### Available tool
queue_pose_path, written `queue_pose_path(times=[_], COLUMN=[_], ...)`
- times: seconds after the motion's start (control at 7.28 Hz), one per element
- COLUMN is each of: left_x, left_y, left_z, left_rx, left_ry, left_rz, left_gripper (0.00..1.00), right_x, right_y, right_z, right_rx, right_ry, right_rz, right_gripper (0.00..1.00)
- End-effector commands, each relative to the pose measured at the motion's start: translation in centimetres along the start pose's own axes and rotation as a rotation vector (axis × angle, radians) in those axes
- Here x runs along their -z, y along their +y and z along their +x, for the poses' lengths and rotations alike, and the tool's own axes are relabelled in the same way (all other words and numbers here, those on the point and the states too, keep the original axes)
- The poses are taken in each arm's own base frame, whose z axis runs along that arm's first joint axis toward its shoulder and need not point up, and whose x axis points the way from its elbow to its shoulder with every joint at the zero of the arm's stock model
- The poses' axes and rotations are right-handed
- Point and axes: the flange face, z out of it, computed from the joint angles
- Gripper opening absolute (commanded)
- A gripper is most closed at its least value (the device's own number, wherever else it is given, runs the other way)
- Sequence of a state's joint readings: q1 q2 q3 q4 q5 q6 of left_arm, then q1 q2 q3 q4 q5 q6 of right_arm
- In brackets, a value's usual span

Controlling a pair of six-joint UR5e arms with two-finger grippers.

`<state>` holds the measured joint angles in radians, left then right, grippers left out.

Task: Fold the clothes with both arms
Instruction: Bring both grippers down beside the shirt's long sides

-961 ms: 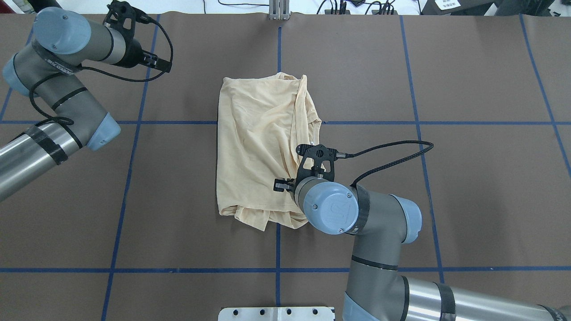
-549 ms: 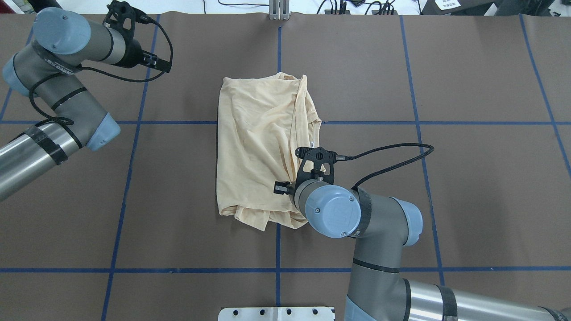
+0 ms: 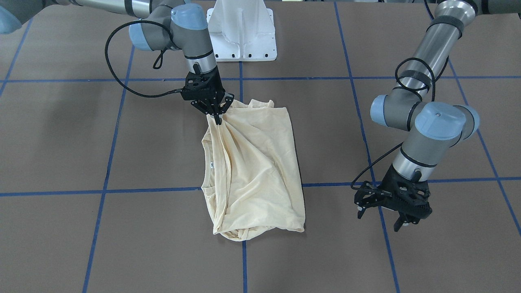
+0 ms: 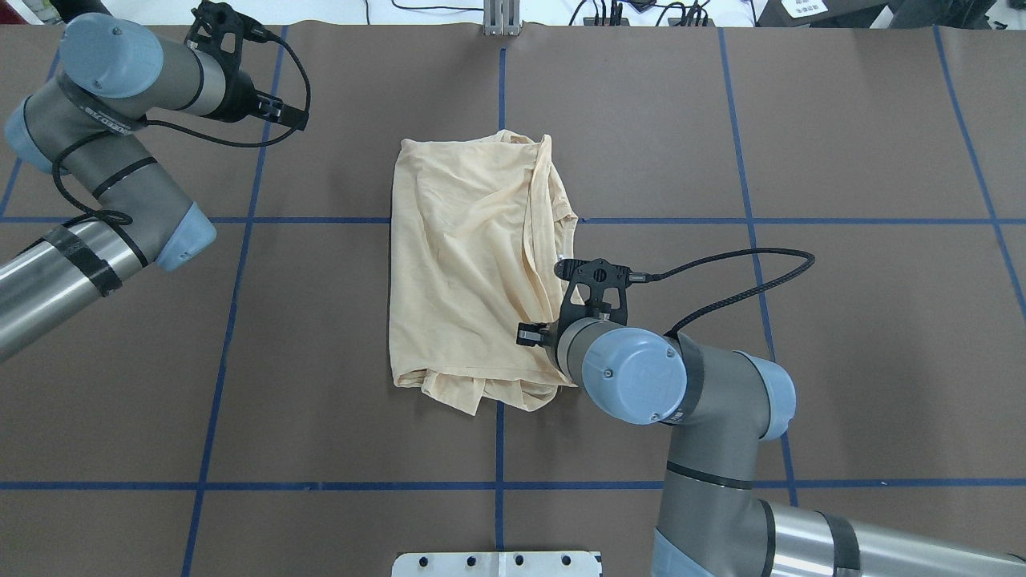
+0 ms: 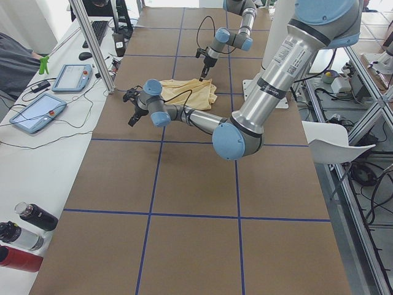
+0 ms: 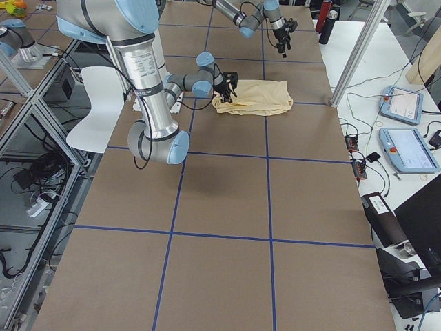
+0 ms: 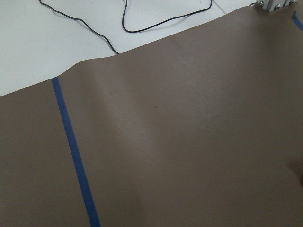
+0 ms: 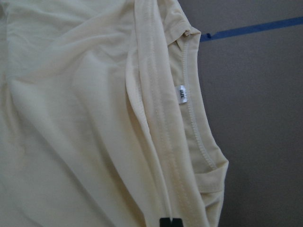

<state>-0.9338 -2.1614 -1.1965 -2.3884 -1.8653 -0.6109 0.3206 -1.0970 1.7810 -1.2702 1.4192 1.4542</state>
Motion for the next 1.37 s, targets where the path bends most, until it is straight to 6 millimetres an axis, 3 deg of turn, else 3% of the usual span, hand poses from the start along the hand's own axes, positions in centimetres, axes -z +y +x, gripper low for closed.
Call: queue_pose_path(times=[0.0, 0.27, 0.41, 0.55, 0.69, 0.96, 1.1, 1.24], left_x=[0.0, 0.0, -0.1, 0.0, 0.0, 1.4, 3.0, 5.9], left_y=[0.0, 0.0, 0.1, -0.1, -0.1, -0.3, 0.3, 2.1], left_z=[0.1, 0.1, 0.2, 0.1, 0.2, 1.9, 2.8, 3.6], left_rx=[0.004, 0.004, 0.003, 0.003, 0.004, 0.037, 0.072, 0.121], left_ry=[0.001, 0.001, 0.002, 0.002, 0.007, 0.098, 0.15, 0.192], left_rz=[-0.001, -0.001, -0.002, 0.001, -0.002, -0.036, -0.05, -0.039], left_gripper=[1.0, 1.0, 1.0, 1.0, 1.0, 1.0, 1.0, 1.0], right_x=[1.8, 1.4, 1.3, 1.1, 1.5, 2.8, 3.0, 3.2], right_y=[0.2, 0.7, 0.8, 1.2, 0.6, -2.9, -3.9, -4.6], right_z=[5.4, 7.9, 7.7, 7.1, 6.5, 4.2, 4.4, 4.7], right_rx=[0.009, -0.001, -0.001, 0.004, 0.003, -0.025, -0.036, -0.043], right_ry=[0.027, 0.064, 0.062, 0.058, 0.046, 0.012, 0.009, 0.006], right_rz=[0.0, 0.004, 0.003, -0.002, 0.006, 0.043, 0.031, 0.011], right_gripper=[0.0, 0.0, 0.09, 0.99, 1.0, 1.0, 1.0, 1.0])
